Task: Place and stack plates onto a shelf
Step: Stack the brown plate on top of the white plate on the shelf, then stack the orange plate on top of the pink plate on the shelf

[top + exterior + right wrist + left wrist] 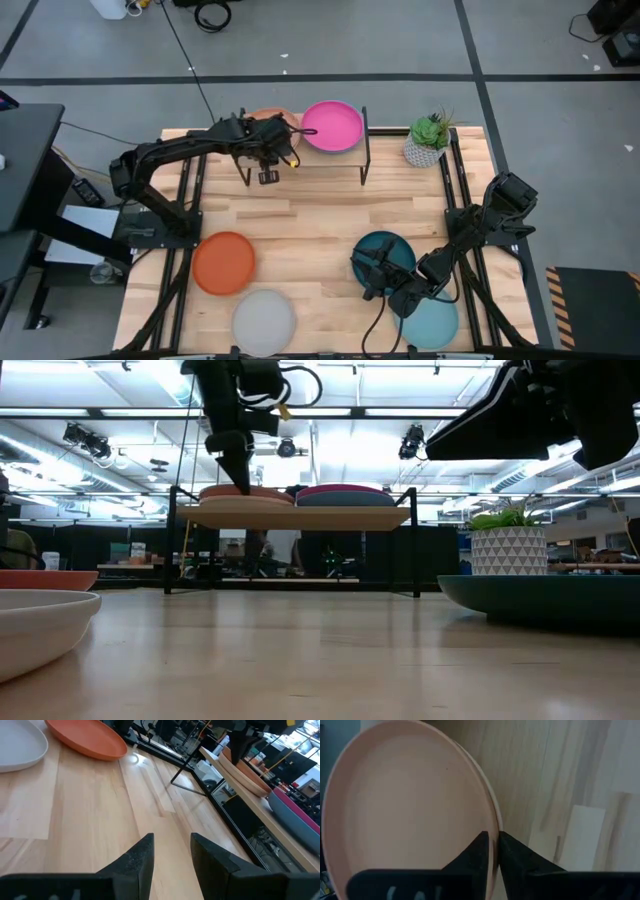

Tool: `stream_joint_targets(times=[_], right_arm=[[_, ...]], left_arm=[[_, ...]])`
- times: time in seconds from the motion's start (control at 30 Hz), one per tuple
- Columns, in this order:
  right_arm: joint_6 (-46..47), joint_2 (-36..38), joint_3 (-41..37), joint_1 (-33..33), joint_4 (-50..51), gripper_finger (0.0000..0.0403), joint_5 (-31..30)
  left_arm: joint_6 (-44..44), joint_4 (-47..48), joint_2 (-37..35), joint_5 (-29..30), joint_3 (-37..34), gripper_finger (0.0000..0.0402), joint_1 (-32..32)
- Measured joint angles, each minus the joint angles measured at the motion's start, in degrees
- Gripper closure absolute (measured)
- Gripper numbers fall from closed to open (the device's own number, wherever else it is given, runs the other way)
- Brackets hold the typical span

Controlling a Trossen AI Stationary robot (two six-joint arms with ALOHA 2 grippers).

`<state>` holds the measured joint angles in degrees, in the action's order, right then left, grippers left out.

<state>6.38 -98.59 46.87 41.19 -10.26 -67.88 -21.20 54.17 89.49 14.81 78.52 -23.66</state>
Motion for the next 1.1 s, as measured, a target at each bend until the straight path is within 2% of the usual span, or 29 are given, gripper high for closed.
stream_joint_targets(times=[0.17,0.43,0.5,0.57,0.67,0.8,1.0,1.1], right_arm=[[0.88,0.0,0.0,0.0,0.45,0.0268,0.09],[1.59,0.0,0.0,0.0,1.24,0.0268,0.12],[1.6,0.0,0.0,0.0,1.34,0.0268,0.11],[1.59,0.0,0.0,-0.02,1.38,0.0268,0.11],[1.75,0.0,0.0,0.0,1.85,0.0268,0.11],[3.93,0.0,0.0,0.0,4.26,0.0268,0.09],[4.39,0.0,0.0,-0.39,4.42,0.0268,0.09],[4.22,-0.02,-0.01,-1.03,4.04,0.0268,0.12]], left_arm=[[0.68,-0.14,0.09,-0.44,1.19,0.0321,0.15],[3.19,5.22,-0.01,-0.61,11.38,0.0268,2.17],[4.84,6.23,-0.04,-3.66,12.17,0.0261,3.68],[6.89,6.59,0.02,-9.8,11.84,0.0259,6.03],[9.02,6.76,-0.02,-16.18,8.82,0.0258,11.93],[13.6,3.9,0.09,-16.75,1.8,0.0258,22.29],[24.99,-9.41,0.88,-18.8,-9.2,0.0258,36.94],[31.27,-14.01,2.96,-19.97,-11.3,0.0258,42.19]])
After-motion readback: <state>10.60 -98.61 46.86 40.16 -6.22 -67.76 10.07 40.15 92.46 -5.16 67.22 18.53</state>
